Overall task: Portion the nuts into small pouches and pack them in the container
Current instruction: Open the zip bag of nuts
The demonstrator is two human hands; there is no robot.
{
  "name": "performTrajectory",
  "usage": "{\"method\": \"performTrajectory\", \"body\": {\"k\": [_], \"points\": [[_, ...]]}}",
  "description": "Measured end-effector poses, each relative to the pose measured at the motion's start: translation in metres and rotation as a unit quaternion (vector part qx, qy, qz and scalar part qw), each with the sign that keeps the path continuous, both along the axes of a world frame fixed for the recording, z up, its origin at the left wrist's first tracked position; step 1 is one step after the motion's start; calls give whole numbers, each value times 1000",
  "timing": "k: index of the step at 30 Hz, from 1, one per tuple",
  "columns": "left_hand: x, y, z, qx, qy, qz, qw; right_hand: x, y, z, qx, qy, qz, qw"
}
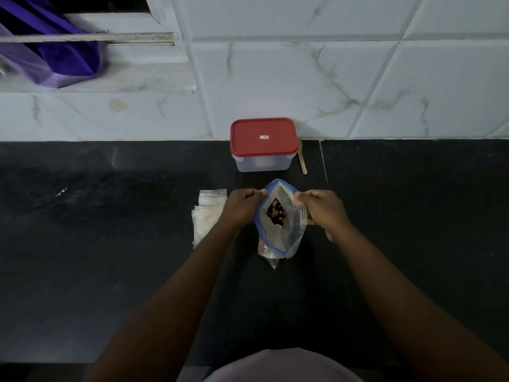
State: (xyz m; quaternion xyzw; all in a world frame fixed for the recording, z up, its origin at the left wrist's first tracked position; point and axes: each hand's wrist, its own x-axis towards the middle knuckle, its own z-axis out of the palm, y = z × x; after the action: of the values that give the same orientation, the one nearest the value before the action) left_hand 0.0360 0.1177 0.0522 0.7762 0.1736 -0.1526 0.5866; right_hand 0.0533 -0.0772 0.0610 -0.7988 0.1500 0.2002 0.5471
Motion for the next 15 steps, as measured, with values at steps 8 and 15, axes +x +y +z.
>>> {"method": "performTrajectory", "body": {"k": [8,15], "points": [[7,14,8,-307,192,107,926,3,-5,10,271,232,-123,926],[2,5,-4,-294,183,134,929,1,-1,-3,170,191,-111,960]]}}
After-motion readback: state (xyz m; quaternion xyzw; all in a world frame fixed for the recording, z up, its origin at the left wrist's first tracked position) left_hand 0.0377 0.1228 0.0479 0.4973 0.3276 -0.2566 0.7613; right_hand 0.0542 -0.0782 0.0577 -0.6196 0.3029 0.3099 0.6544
